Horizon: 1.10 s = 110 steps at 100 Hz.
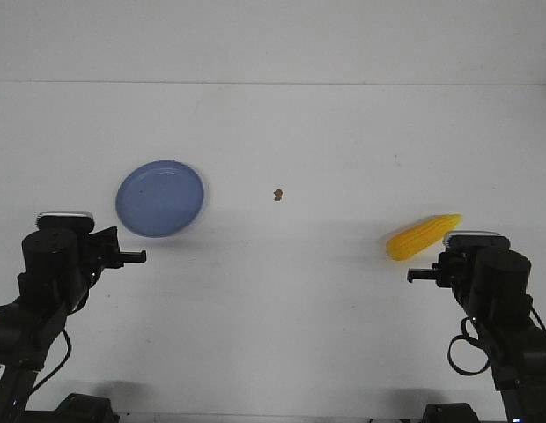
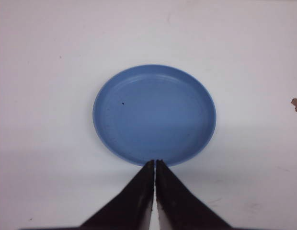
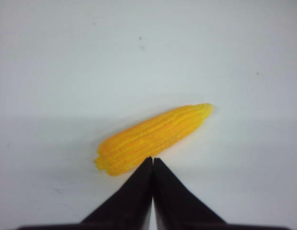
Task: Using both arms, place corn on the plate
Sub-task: 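Reach the left gripper forward to the rim of the blue plate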
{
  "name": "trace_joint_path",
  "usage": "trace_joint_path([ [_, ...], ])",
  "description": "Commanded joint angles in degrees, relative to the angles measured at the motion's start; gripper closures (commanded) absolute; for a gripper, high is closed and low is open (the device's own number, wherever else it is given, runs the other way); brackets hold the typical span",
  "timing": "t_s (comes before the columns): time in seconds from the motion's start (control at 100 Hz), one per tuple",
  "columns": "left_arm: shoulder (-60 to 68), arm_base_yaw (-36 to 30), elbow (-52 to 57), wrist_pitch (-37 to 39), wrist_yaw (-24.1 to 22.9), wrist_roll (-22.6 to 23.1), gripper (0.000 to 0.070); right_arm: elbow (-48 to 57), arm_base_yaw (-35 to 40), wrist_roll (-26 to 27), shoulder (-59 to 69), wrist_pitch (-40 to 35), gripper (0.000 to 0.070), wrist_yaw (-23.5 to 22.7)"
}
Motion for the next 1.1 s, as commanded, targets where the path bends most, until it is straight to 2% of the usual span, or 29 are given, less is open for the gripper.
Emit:
trace_joint_path([
  [0.0, 0.2, -0.1, 1.0, 0.4, -0.1, -0.4, 0.0685, 1.0, 0.0, 0.5, 0.6, 0.2, 0.0700, -0.1],
  [0.14, 0.1, 0.0, 1.0, 0.3, -0.1, -0.5, 0.0680, 1.0, 0.0, 0.5, 0.5, 0.0, 0.0695, -0.1],
  [0.18, 0.1, 0.0, 1.0, 0.2, -0.1, -1.0, 0.0652, 1.0, 0.0, 0.5, 0.4, 0.0, 0.0664, -0.1],
  [0.24, 0.1, 0.0, 1.0, 0.1, -0.1, -1.4, 0.0526, 1.0, 0.0, 0.5, 0.4, -0.1, 0.0546, -0.1],
  [0.33, 0.1, 0.0, 1.0, 0.1, -0.1, -2.8, 0.0317, 1.0, 0.0, 0.5, 0.4, -0.1, 0.0290, -0.1],
  [0.38, 0.1, 0.0, 1.0, 0.1, -0.1, -2.8, 0.0267, 1.0, 0.0, 0.6, 0.4, -0.1, 0.0179, -0.1],
  [0.43, 0.1, 0.0, 1.0, 0.0, -0.1, -2.8, 0.0266, 1.0, 0.0, 0.6, 0.4, -0.1, 0.0121, -0.1],
  [0.75, 3.4, 0.7, 1.1, 1.0, -0.1, -2.8, 0.0265, 1.0, 0.0, 0.6, 0.4, 0.0, 0.0114, -0.1],
  [1.09, 27.8, 9.8, 10.1, 6.1, 0.2, -6.8, 0.0266, 1.0, 0.0, 0.6, 0.4, 0.0, 0.0114, -0.1],
])
